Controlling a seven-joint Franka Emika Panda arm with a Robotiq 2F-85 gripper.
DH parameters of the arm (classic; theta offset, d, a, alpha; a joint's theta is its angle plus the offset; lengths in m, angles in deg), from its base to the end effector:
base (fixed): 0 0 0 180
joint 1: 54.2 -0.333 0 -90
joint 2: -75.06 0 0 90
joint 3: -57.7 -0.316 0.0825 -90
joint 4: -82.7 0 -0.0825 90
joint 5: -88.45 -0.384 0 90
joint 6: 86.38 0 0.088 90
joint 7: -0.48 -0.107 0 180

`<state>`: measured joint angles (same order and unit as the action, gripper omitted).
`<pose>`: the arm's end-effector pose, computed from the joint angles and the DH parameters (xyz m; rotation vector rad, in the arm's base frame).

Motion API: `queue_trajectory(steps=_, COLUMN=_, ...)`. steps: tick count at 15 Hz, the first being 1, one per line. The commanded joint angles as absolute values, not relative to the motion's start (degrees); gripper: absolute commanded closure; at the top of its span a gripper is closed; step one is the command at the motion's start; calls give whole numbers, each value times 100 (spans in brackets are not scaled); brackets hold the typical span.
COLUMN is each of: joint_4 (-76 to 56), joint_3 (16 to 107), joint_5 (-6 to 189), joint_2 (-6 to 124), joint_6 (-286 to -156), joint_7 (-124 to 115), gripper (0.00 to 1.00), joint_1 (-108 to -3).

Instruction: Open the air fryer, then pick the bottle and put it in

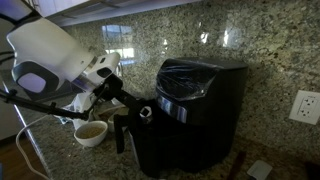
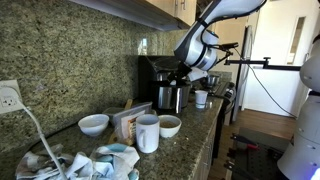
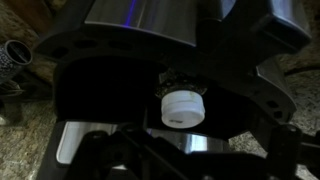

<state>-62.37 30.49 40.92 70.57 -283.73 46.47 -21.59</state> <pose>0.4683 -0.1306 0.3276 2.7250 -0.2738 1.0561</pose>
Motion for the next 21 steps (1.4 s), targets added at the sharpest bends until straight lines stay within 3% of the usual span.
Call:
queue_trajectory(steps=1, joint_4=-6086, joint_3=3235, joint_5=3731, joint_2=7011, joint_6=-28397, joint_7=5079, gripper=0, joint_1=-2381)
queue_trajectory(steps=15, joint_4=-5795, joint_3=3418, joint_5=3921, joint_2=7115, joint_6=-28055, joint_7=5289, gripper=0, joint_1=-2676)
queue_trajectory(steps=19, joint_4=-5860, joint_3=4132, joint_5=3904, joint_2=7612, joint_6=-27460, joint_7=5998, gripper=0, joint_1=-2551)
queue_trajectory(steps=21, joint_4=-6058, joint_3=5386, joint_5=5402, joint_2=7928, joint_6=-27182, joint_7=4957, gripper=0, joint_1=-3108)
